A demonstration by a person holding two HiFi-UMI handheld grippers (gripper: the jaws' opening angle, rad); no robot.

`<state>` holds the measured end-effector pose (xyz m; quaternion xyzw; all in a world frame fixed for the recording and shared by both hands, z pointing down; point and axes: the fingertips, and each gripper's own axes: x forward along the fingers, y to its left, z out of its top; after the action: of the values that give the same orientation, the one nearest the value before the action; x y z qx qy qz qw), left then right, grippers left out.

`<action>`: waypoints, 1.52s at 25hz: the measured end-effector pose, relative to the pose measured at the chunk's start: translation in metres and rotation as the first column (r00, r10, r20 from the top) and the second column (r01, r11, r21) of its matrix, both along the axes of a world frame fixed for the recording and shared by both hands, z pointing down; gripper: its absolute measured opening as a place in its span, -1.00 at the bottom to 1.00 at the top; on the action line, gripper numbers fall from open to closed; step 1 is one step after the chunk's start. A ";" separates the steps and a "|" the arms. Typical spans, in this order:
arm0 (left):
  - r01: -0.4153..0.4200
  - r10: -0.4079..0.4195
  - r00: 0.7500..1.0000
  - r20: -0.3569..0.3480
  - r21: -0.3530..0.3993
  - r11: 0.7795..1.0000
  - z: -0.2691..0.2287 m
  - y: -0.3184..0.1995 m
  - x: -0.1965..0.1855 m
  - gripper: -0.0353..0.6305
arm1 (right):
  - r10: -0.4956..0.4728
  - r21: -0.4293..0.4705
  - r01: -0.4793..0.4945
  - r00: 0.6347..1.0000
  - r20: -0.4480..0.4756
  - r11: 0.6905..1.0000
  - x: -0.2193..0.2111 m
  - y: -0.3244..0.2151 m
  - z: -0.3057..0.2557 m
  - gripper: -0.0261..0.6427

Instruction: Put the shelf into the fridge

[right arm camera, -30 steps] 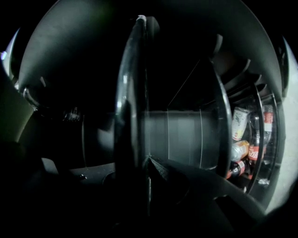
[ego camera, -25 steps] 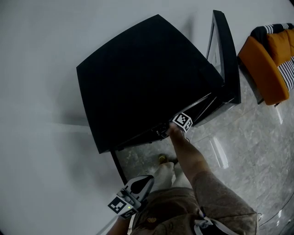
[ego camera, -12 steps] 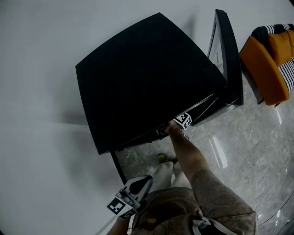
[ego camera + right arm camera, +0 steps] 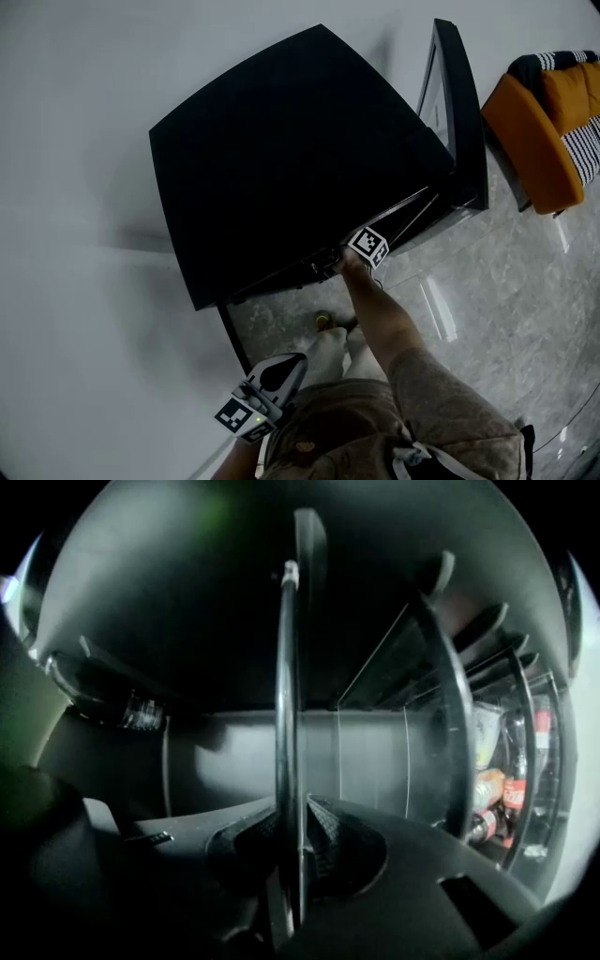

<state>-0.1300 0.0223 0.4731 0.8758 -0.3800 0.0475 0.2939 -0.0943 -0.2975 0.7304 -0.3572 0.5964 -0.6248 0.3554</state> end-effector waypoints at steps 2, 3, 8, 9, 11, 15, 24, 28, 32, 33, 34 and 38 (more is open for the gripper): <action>-0.003 0.003 1.000 -0.002 0.006 1.000 -0.001 -0.001 0.002 -0.88 | -0.007 0.006 0.007 1.000 0.015 1.000 0.003 0.007 -0.005 -0.83; -0.005 0.005 1.000 -0.003 0.008 1.000 -0.001 -0.001 0.002 -0.88 | -0.012 0.009 0.012 1.000 0.016 1.000 0.005 0.010 -0.006 -0.83; -0.023 0.023 1.000 -0.005 0.005 1.000 0.001 -0.001 0.005 -0.88 | -0.038 0.014 0.038 0.999 0.010 0.999 0.012 0.031 -0.007 -0.83; -0.031 0.031 1.000 -0.003 0.005 1.000 0.003 0.000 0.005 -0.88 | -0.044 0.013 0.044 0.999 0.012 0.999 0.012 0.037 -0.008 -0.83; -0.039 0.039 0.999 -0.007 0.012 0.999 0.002 -0.002 0.007 -0.88 | -0.059 0.012 0.059 0.998 0.013 0.998 0.015 0.053 -0.008 -0.83; -0.062 0.063 0.998 -0.020 0.033 0.998 0.001 -0.005 0.013 -0.88 | -0.095 0.002 0.095 0.995 -0.009 0.995 0.026 0.081 -0.009 -0.83; -0.094 0.097 0.994 -0.041 0.073 0.993 -0.013 -0.015 0.021 -0.88 | -0.296 0.067 0.311 0.939 -0.174 0.948 0.036 0.144 -0.057 -0.86; -0.112 0.116 0.992 -0.042 0.088 0.990 -0.018 -0.019 0.024 -0.88 | -0.311 0.102 0.335 0.930 -0.194 0.937 0.051 0.157 -0.095 -0.86; -0.120 0.125 0.990 -0.062 0.073 0.990 -0.024 -0.020 0.028 -0.88 | -0.297 0.169 0.344 0.921 -0.254 0.924 0.066 0.165 -0.143 -0.86; -0.120 0.125 0.990 -0.069 0.072 0.990 -0.027 -0.022 0.028 -0.88 | -0.294 0.212 0.346 0.925 -0.241 0.914 0.067 0.166 -0.161 -0.86; -0.120 0.126 0.989 -0.072 0.073 0.990 -0.030 -0.023 0.028 -0.88 | -0.296 0.241 0.353 0.924 -0.243 0.904 0.067 0.168 -0.176 -0.86; -0.150 0.156 0.986 -0.065 0.094 0.984 -0.044 -0.023 0.031 -0.88 | -0.310 0.303 0.399 0.901 -0.303 0.865 0.069 0.186 -0.223 -0.86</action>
<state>-0.0985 -0.0009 0.4294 0.9157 -0.3025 0.0213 0.2636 -0.0257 -0.1118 0.5079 -0.2440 0.7946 -0.5120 0.2164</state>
